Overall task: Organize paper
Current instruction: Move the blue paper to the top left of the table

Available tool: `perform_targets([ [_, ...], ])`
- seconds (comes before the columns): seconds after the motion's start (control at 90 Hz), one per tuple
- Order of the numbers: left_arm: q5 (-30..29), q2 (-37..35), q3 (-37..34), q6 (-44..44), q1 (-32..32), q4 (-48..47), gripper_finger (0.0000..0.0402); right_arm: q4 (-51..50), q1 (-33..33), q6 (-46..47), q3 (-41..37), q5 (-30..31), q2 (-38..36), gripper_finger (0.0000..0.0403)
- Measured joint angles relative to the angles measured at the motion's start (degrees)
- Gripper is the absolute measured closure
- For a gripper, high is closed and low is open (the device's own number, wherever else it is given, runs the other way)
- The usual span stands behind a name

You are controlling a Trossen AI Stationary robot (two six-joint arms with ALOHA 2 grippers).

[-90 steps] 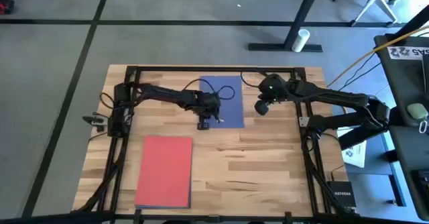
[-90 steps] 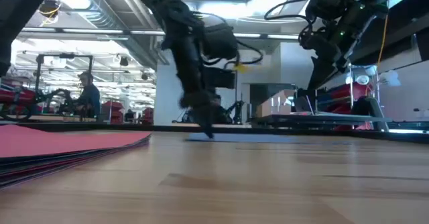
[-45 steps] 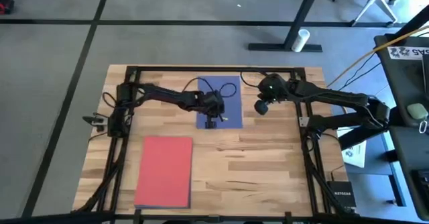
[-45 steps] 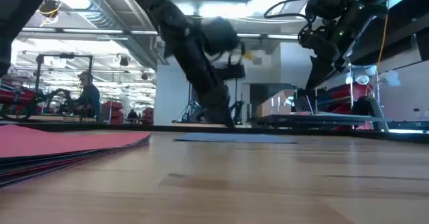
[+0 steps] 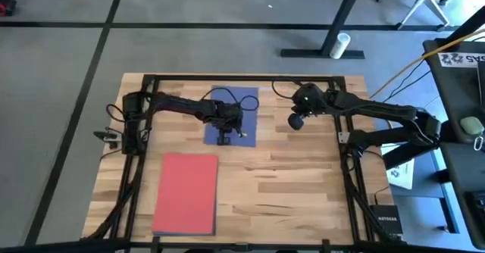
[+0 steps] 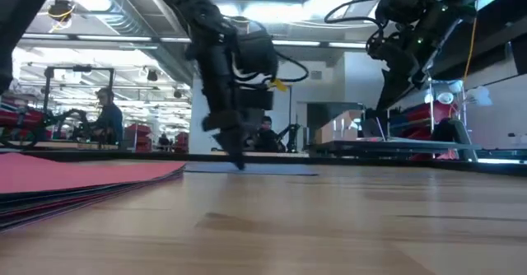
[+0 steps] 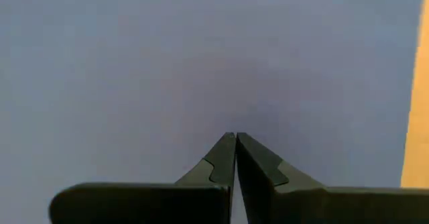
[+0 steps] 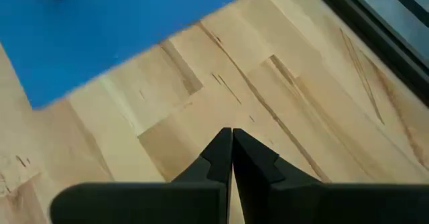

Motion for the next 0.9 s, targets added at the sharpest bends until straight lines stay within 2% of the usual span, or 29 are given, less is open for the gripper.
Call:
perform_targets([
  [0.178, -0.6, -5.6, -7.3, -3.7, 2.3, 1.2, 0.0402, 0.0, 0.0, -0.9, 0.0, 0.0, 0.0, 0.0403],
  [0.378, -0.5, -8.4, -7.6, -2.3, 1.3, 14.5, 0.0402, 0.6, 0.0, -1.2, 0.0, 0.0, 0.0, 0.0403],
  [0.511, -0.3, -6.6, -5.9, -0.7, 1.9, 19.6, 0.0402, 0.6, 0.0, -1.2, 0.0, 0.0, 0.0, 0.0403],
  [0.678, -0.5, -1.9, -5.5, -5.1, 3.9, 22.5, 0.0402, 0.6, 0.0, -1.2, 0.0, 0.0, 0.0, 0.0403],
  [0.811, -0.6, 1.1, -5.5, -8.9, 4.2, 21.6, 0.0402, 0.4, 0.0, -1.2, 0.0, 0.0, 0.0, 0.0403],
  [0.9, -3.1, 1.1, -5.3, -11.6, 4.3, 17.8, 0.0402, 0.4, 0.0, -1.2, 0.0, 0.0, 0.0, 0.0403],
])
